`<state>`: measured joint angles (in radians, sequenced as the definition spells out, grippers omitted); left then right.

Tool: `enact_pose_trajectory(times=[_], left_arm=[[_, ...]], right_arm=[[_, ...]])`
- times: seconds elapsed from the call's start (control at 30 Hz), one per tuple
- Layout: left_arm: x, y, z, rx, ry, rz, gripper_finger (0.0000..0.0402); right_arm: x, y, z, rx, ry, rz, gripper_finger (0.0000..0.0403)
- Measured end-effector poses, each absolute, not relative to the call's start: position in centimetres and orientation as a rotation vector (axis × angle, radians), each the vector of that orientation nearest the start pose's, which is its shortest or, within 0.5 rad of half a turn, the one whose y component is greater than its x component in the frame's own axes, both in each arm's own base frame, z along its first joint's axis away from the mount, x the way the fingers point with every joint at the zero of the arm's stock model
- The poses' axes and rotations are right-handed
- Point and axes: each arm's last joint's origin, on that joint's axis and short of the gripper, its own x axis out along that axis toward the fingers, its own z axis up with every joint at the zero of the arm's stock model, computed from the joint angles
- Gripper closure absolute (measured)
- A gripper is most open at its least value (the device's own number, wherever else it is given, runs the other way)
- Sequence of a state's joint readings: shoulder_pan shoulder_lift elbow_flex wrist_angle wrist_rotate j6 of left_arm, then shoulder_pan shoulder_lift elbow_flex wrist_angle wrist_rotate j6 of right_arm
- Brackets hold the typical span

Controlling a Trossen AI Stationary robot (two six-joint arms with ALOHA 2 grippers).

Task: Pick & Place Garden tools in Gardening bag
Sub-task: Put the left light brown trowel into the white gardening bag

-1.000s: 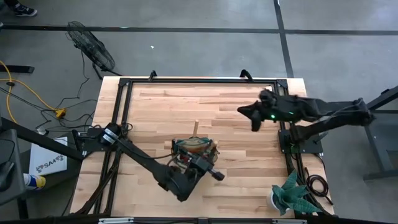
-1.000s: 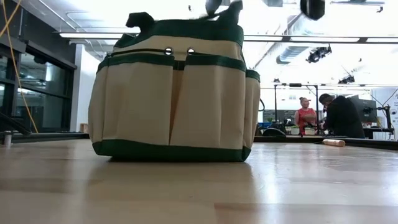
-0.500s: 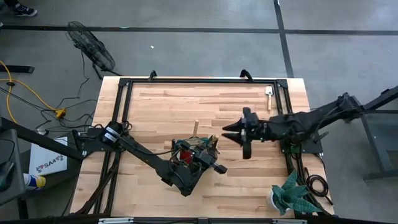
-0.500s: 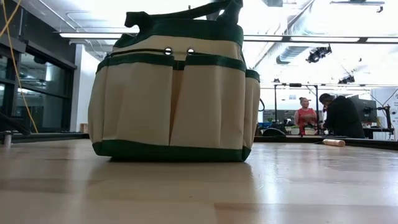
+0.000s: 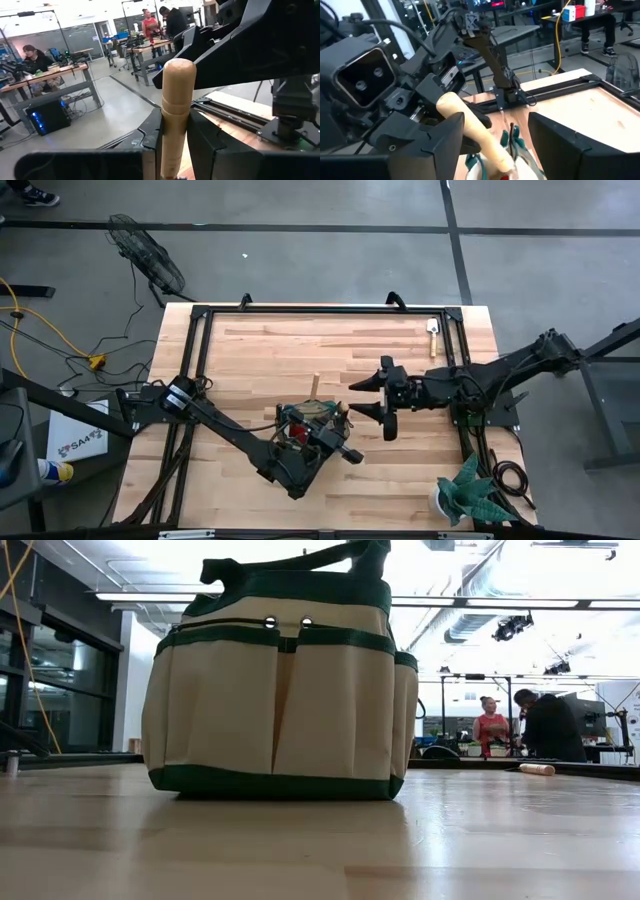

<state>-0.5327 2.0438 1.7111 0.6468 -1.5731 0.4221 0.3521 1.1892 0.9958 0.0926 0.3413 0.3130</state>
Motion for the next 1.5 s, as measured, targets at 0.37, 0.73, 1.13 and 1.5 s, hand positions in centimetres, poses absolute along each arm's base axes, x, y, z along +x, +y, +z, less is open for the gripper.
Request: enact_pose_trajectory(times=[0.37, 0.73, 1.13, 1.5], left_arm=[[40.9, -20.6, 33.4, 0.116, 0.065, 1.035, 0.0347], [40.9, -20.6, 33.4, 0.118, 0.067, 1.039, 0.0347], [40.9, -20.6, 33.3, 0.134, 0.077, 1.040, 0.0347], [40.9, -20.6, 33.3, 0.133, 0.077, 1.040, 0.0347]], right_arm=[[24.8, 10.0, 35.1, 0.243, 0.109, 0.068, 0.0186], [24.9, 9.7, 35.2, 0.193, 0.081, -0.040, 0.0186], [26.9, 10.1, 34.3, 0.157, 0.038, -0.061, 0.0186], [27.0, 9.9, 34.1, 0.130, 0.055, -0.097, 0.0223]])
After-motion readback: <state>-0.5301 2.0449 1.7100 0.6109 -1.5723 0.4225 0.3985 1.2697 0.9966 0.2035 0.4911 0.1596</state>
